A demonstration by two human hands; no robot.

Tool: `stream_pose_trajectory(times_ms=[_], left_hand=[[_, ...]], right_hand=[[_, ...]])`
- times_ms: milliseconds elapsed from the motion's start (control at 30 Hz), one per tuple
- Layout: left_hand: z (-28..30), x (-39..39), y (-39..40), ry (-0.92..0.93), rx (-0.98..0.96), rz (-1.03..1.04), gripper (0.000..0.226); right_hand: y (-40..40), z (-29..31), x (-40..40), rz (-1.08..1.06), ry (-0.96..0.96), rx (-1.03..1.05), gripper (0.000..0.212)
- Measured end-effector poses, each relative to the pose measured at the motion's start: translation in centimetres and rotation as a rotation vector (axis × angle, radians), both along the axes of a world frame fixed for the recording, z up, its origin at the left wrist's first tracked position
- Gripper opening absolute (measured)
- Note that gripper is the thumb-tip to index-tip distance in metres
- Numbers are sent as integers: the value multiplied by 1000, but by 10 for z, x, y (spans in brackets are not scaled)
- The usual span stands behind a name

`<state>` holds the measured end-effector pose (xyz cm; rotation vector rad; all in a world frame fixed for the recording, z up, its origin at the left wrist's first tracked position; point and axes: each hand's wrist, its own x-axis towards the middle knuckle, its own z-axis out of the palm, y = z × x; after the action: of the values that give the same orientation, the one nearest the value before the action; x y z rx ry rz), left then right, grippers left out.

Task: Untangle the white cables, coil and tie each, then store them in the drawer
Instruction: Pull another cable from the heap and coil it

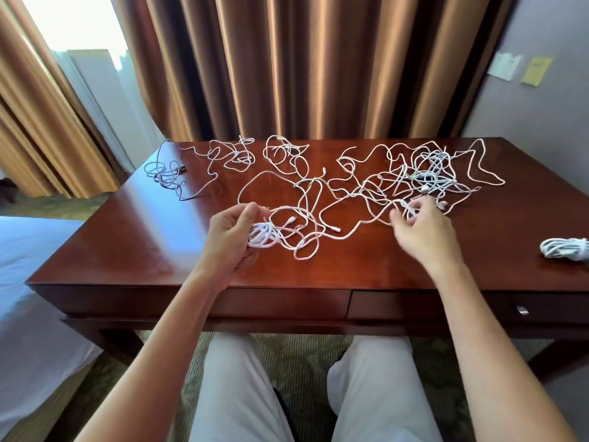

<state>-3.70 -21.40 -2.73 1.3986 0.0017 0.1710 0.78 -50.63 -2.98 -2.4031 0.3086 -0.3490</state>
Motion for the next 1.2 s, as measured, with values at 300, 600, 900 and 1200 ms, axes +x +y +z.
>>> stream_pose_trajectory(times_ms=[300,600,900,1200], left_hand=[[32,4,-28,-87,58,-99,31],[24,14,17,-3,-405,136,33],[-5,28,55,55,-674,379,38],[-2,29,79,5,-715,631,38]], right_hand=[[80,-31,-36,837,-49,-102,29],[63,-43,-22,568,-242,473,32],[19,-42,26,-324,-347,1271,34],[-31,-44,39,-583,-398,1233,31]])
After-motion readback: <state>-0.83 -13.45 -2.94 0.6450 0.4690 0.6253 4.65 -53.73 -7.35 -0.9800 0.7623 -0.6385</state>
